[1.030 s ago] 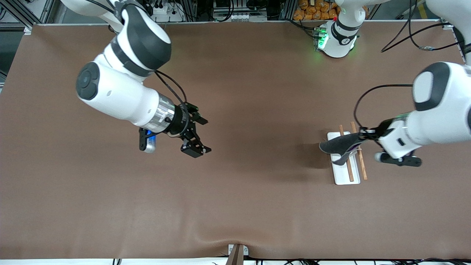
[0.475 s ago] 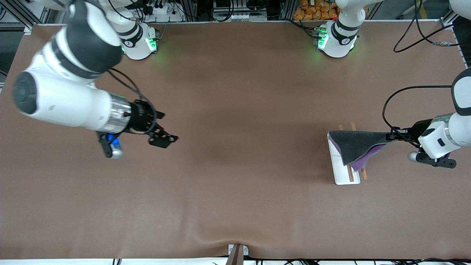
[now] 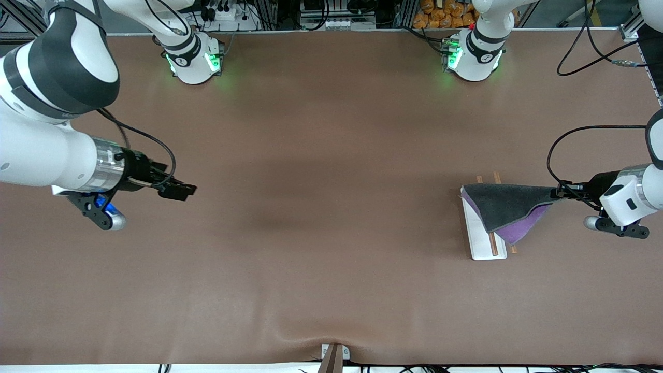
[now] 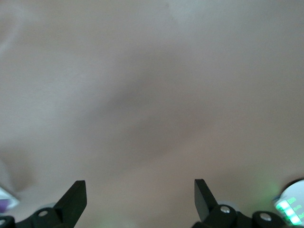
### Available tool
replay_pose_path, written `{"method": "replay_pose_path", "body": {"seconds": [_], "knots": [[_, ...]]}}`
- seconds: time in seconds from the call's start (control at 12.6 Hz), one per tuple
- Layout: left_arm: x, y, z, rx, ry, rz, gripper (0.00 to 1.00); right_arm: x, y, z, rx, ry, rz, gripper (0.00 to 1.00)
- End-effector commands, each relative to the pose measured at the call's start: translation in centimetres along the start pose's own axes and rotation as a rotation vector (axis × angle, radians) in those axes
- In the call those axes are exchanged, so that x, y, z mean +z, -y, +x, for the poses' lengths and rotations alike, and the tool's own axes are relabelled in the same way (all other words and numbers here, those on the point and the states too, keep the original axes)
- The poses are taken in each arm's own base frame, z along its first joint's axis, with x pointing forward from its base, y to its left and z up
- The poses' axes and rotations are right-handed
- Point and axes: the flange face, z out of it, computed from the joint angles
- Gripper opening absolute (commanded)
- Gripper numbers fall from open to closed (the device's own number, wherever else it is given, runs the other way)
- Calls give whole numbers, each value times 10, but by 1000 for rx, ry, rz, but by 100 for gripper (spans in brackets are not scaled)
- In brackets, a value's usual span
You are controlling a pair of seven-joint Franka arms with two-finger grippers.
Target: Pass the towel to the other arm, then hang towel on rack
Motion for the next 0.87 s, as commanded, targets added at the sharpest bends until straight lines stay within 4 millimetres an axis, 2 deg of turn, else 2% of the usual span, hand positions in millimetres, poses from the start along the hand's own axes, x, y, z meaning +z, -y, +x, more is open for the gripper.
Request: {"method": "replay_pose_path", "body": {"seconds": [0.0, 0.08, 0.16, 0.24, 0.55, 0.79], "knots": [[-2, 6, -3, 13, 12, 21, 0, -13, -25, 5, -126, -36, -52, 100], [-2, 7, -3, 12, 14, 29, 24, -17, -36, 13, -156, -37, -56, 100], [1, 8, -2, 14, 19, 32, 77, -22, -48, 19, -199, -51, -82, 100], [1, 11, -3, 9, 20, 31, 100, -25, -57, 22, -262, -74, -126, 100], [-16, 13, -9, 1, -7, 41, 100, -37, -105, 39, -383, -93, -181, 100], [-48, -1, -22, 7, -44, 68, 100, -52, -132, 44, -443, -124, -230, 100]]}}
